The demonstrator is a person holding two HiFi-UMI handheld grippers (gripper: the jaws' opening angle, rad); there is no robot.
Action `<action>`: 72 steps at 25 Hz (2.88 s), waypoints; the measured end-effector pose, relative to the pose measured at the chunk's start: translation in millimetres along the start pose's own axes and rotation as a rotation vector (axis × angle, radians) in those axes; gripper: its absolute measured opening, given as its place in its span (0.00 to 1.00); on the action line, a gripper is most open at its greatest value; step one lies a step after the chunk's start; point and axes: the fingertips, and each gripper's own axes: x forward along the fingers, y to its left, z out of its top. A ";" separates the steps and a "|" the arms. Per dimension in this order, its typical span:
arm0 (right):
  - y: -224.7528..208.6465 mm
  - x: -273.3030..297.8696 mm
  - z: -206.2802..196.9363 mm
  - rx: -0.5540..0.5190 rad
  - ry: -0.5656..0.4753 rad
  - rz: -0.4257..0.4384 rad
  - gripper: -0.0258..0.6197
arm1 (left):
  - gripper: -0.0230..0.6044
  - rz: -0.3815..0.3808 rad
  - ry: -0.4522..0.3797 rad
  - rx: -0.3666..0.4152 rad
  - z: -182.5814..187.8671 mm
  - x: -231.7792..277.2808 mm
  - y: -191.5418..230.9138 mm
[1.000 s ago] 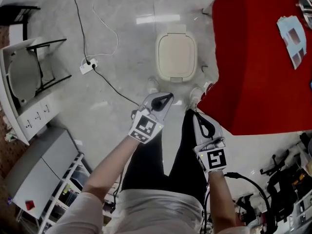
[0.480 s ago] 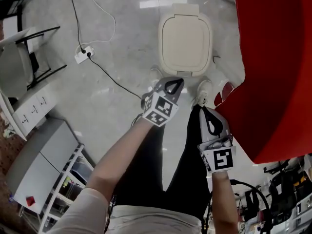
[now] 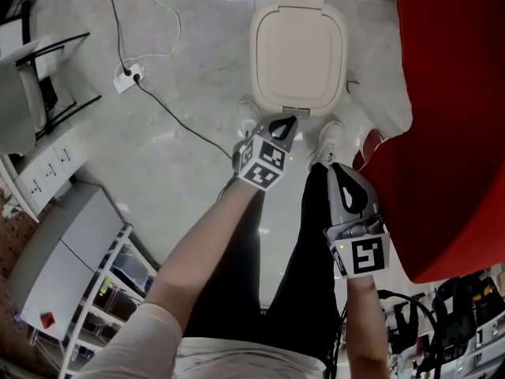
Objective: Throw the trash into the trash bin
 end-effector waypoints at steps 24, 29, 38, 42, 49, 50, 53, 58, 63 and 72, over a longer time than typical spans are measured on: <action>34.3 -20.5 28.6 -0.012 0.015 0.016 0.04 | 0.04 -0.009 -0.070 -0.054 44.2 -61.0 -14.4; 47.0 -39.2 54.8 -0.003 -0.042 0.000 0.04 | 0.04 -0.011 -0.125 -0.041 68.1 -103.5 -27.7; 66.5 -83.9 84.1 0.001 -0.060 -0.026 0.04 | 0.04 -0.009 -0.242 -0.029 109.4 -195.8 -47.1; 65.4 -109.4 98.8 0.003 -0.064 -0.054 0.04 | 0.04 -0.015 -0.286 -0.024 133.0 -238.6 -61.9; 75.5 -150.7 140.1 0.030 -0.094 -0.066 0.04 | 0.04 -0.052 -0.345 0.011 165.2 -309.8 -97.6; 79.1 -156.5 146.1 0.031 -0.096 -0.065 0.04 | 0.04 -0.056 -0.349 0.018 168.4 -320.4 -102.5; 92.0 -174.4 164.2 0.020 -0.101 -0.060 0.04 | 0.04 -0.074 -0.362 0.038 178.4 -353.6 -116.6; 114.0 -200.5 191.2 0.001 -0.123 -0.051 0.04 | 0.04 -0.091 -0.383 0.101 191.9 -406.6 -135.8; 126.7 -218.5 209.0 -0.010 -0.143 -0.063 0.04 | 0.04 -0.126 -0.399 0.121 201.2 -441.1 -148.3; 140.8 -237.7 231.7 -0.018 -0.165 -0.113 0.04 | 0.04 -0.161 -0.410 0.161 206.8 -469.0 -160.4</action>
